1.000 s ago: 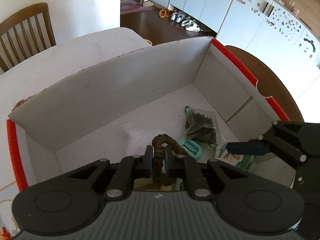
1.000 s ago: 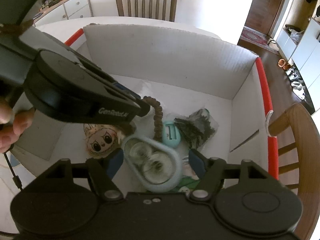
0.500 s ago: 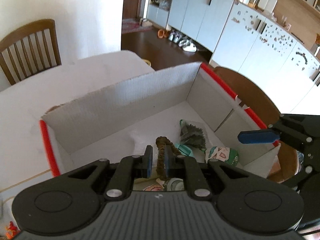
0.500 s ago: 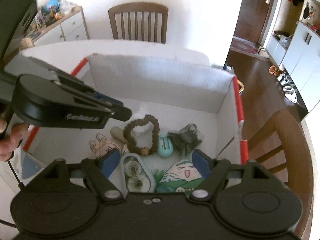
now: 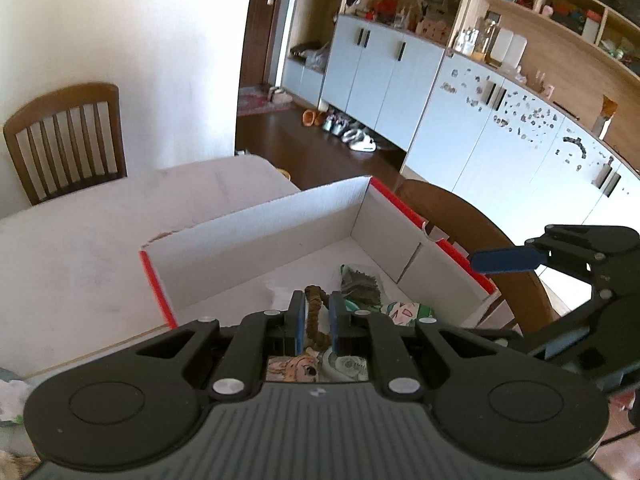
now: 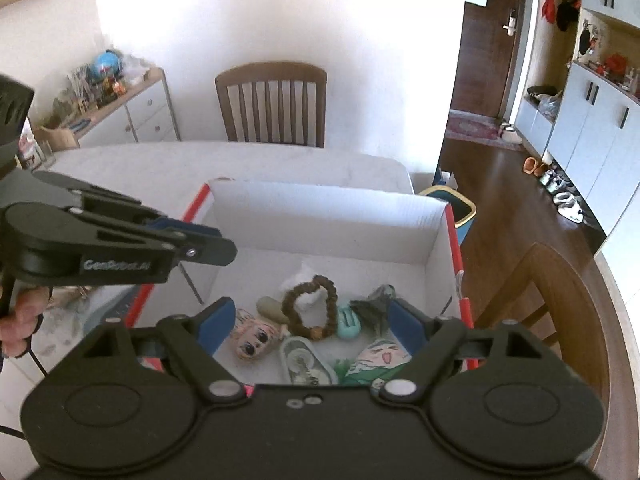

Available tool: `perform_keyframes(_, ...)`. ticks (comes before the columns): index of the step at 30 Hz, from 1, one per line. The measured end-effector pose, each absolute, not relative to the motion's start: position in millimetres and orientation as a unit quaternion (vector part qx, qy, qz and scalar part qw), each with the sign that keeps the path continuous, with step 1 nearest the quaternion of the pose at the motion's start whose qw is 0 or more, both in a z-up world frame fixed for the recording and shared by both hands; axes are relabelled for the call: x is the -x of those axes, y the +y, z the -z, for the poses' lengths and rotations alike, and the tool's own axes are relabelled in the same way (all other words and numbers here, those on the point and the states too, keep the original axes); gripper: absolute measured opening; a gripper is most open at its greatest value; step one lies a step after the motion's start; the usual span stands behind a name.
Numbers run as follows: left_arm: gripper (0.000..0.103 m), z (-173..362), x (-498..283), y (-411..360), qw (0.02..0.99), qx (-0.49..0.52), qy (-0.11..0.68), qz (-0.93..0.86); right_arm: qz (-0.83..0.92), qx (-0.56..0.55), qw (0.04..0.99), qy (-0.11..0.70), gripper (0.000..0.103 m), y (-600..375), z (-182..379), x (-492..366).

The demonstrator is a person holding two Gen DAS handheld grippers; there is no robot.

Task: Organize objects
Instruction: 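Withdraw both grippers from the box back toward the table pile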

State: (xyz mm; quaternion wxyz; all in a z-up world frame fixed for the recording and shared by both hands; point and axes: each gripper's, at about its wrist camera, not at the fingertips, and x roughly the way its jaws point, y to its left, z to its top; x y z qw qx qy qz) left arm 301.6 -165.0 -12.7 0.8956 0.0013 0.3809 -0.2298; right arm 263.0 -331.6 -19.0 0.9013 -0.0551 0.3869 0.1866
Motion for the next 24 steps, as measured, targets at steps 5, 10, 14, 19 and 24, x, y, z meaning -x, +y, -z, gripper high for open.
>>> perform_keyframes(5, 0.012, 2, -284, -141, 0.900, 0.012, 0.366, 0.235, -0.186, 0.043, 0.907, 0.375, 0.089, -320, 9, -250)
perform_keyframes(10, 0.031, -4, -266, -114, 0.909, 0.013, 0.351, 0.224, -0.186, 0.033, 0.912, 0.365, 0.090, -304, 2, -237)
perform_keyframes(14, 0.047, -7, -251, -91, 0.916, 0.013, 0.340, 0.214, -0.187, 0.025, 0.915, 0.356, 0.095, -287, -3, -226)
perform_keyframes(19, 0.068, -8, -230, -55, 0.924, 0.014, 0.329, 0.194, -0.193, 0.018, 0.916, 0.350, 0.099, -262, -7, -215)
perform_keyframes(24, 0.079, -4, -213, -17, 0.926, 0.028, 0.334, 0.174, -0.198, 0.011, 0.916, 0.349, 0.100, -236, -5, -205)
